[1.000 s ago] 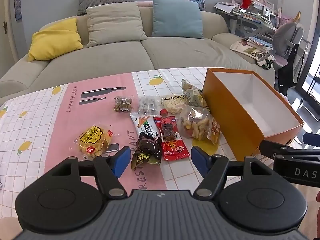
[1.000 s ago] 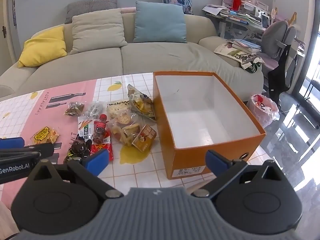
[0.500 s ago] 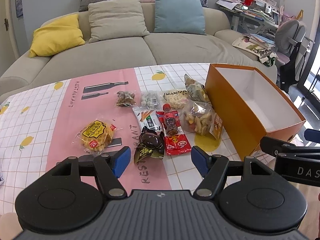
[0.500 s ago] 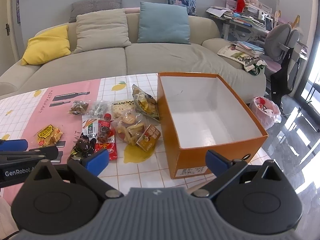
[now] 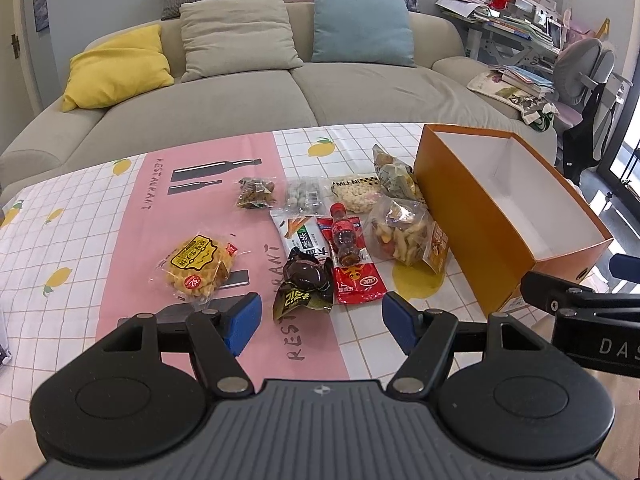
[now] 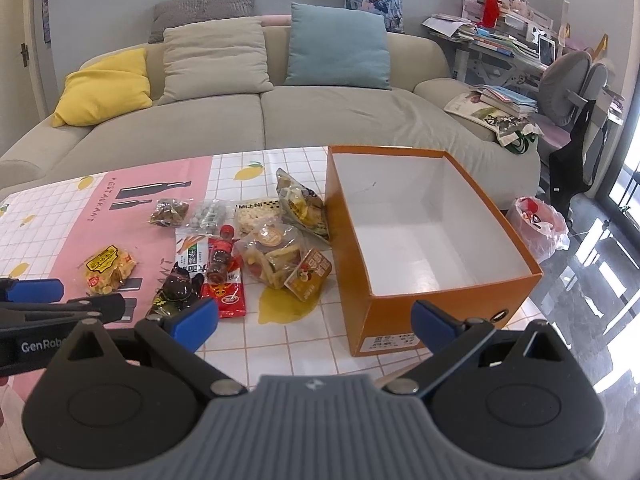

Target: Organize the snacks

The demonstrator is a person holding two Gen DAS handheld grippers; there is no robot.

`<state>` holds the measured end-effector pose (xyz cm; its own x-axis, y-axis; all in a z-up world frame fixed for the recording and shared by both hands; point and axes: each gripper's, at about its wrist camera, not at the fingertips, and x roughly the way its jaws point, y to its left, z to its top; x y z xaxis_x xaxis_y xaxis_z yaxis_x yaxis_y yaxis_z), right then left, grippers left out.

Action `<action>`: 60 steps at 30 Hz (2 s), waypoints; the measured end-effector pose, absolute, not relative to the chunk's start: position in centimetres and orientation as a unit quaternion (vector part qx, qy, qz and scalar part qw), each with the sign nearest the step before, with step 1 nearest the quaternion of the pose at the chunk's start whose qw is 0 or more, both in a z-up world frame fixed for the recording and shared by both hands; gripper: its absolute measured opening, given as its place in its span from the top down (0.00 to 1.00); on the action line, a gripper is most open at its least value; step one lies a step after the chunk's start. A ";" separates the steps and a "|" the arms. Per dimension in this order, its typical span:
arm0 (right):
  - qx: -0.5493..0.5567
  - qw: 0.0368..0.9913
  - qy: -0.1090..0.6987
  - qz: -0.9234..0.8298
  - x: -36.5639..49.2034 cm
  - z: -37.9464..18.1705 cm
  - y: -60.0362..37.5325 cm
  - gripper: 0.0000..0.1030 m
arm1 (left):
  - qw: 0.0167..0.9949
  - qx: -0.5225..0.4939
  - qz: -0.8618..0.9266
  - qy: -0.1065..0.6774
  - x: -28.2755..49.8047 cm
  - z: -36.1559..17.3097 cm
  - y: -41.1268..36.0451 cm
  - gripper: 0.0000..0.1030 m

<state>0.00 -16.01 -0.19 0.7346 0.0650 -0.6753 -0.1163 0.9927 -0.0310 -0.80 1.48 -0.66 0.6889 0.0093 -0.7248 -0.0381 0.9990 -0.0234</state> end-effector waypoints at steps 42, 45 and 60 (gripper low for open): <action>-0.036 0.930 0.363 0.051 -0.7 0.2 -15.9 0.03 | 0.917 -0.027 0.018 0.398 -1.3 -0.5 1.8 0.21; -0.036 0.929 0.365 0.049 -0.7 0.1 -15.9 0.03 | 0.916 -0.028 0.017 0.399 -1.5 -0.6 1.8 0.21; -0.007 0.930 0.351 0.107 0.7 -3.2 -15.9 0.06 | 0.898 -0.108 0.012 0.426 -0.7 -3.2 5.3 0.39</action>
<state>0.74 -15.91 -3.17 0.7310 0.1947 -0.6540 -0.2047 0.9769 0.0620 -0.71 5.31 -3.20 0.6365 -0.0714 -0.7680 -0.1130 0.9763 -0.1844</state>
